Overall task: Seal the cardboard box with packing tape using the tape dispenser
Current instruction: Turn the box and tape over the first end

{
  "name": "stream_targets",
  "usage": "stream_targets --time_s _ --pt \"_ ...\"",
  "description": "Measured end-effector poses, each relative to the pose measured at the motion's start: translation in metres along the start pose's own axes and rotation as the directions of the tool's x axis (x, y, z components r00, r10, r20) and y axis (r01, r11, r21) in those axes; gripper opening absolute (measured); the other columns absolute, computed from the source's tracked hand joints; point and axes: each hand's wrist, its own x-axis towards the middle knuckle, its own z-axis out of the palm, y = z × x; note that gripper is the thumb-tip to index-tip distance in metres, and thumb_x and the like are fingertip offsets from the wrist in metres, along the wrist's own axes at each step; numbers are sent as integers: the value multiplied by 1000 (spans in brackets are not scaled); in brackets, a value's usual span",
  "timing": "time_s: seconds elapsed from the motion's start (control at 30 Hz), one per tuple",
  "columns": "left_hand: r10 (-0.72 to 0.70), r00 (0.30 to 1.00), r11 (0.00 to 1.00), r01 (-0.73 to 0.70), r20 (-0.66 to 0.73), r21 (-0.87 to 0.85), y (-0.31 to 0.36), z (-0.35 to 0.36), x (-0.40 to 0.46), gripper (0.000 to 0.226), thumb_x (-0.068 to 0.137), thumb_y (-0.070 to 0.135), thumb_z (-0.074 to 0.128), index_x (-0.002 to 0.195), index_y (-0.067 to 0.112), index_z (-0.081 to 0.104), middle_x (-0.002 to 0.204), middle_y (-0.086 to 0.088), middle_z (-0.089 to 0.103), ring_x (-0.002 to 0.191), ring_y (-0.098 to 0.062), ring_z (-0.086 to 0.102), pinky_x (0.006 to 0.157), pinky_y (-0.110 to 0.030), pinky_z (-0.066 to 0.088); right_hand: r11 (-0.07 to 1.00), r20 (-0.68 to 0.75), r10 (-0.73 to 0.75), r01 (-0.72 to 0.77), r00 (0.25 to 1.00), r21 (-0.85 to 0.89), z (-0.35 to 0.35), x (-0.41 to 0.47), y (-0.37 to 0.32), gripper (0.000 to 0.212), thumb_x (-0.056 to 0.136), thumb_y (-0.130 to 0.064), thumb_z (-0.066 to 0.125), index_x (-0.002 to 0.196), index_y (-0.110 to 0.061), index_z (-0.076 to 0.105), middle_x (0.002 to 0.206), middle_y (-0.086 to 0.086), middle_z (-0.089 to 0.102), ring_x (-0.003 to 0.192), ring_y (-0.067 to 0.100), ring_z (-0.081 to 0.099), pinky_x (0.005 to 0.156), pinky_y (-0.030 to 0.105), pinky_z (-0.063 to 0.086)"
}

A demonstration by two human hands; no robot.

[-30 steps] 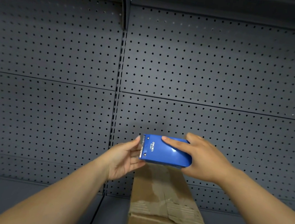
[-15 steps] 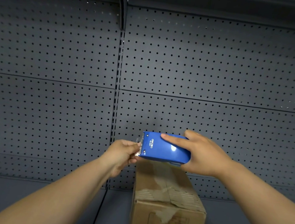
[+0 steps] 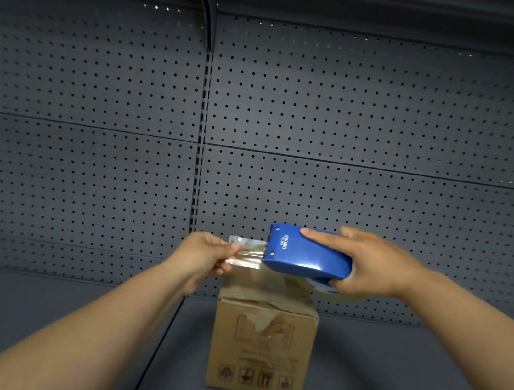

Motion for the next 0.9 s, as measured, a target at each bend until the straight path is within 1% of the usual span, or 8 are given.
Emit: stream_targets --time_s 0.07,0.27,0.37,0.47,0.6,0.7,0.8,0.9 --pt "-7 1000 1000 7 -7 16 -2 -9 -11 19 86 16 62 69 6 65 50 1 60 47 -9 52 51 -19 45 1000 19 26 -26 999 -8 -6 -16 10 79 77 -53 59 115 -77 -6 94 -10 42 86 11 47 66 22 41" --pt "-61 998 998 61 -19 21 -6 -11 -34 20 86 15 62 70 5 65 46 3 58 40 -5 50 44 -15 44 999 71 46 -47 996 14 -8 -49 25 82 76 -45 60 115 -78 -4 90 -13 41 83 3 45 63 18 33" --pt "-77 996 995 80 -46 60 -12 -25 -38 18 87 15 61 73 4 65 51 0 58 47 -10 50 49 -18 45 996 98 89 -88 991 -8 -11 -64 38 82 76 -42 60 120 -77 0 90 -12 41 83 4 45 68 22 41" --pt "-93 995 991 96 -30 92 -18 -25 -41 19 87 15 62 73 3 64 52 -1 57 48 -11 50 51 -19 45 993 120 111 -104 987 -63 -11 -73 44 79 77 -44 59 125 -72 4 89 -14 40 82 2 43 69 23 42" --pt "-105 993 987 111 -54 117 -23 -12 -38 19 85 16 64 70 5 65 54 -3 59 51 -12 52 53 -21 46 990 120 111 -99 987 -98 -11 -76 49 79 77 -45 59 126 -71 3 92 -12 41 86 8 47 72 26 47" --pt "-130 989 982 139 -71 131 -28 -10 -35 21 83 16 66 65 6 64 53 -3 59 48 -11 53 51 -20 46 991 122 97 -85 988 -103 -10 -77 51 80 76 -43 58 118 -74 -2 92 -12 40 87 9 46 72 26 46" --pt "-156 984 976 167 -88 138 -33 -7 -34 20 84 16 66 68 4 65 53 -3 59 45 -9 51 48 -18 45 992 126 101 -91 987 -90 -4 -77 51 80 76 -41 58 120 -74 0 89 -14 38 82 7 45 69 25 45" --pt "-169 980 972 183 -107 147 -36 -5 -33 22 84 17 66 67 3 64 54 -4 58 46 -10 50 45 -17 44 992 123 106 -97 987 -80 2 -77 53 81 75 -43 58 120 -75 0 88 -15 38 83 6 43 74 28 47"
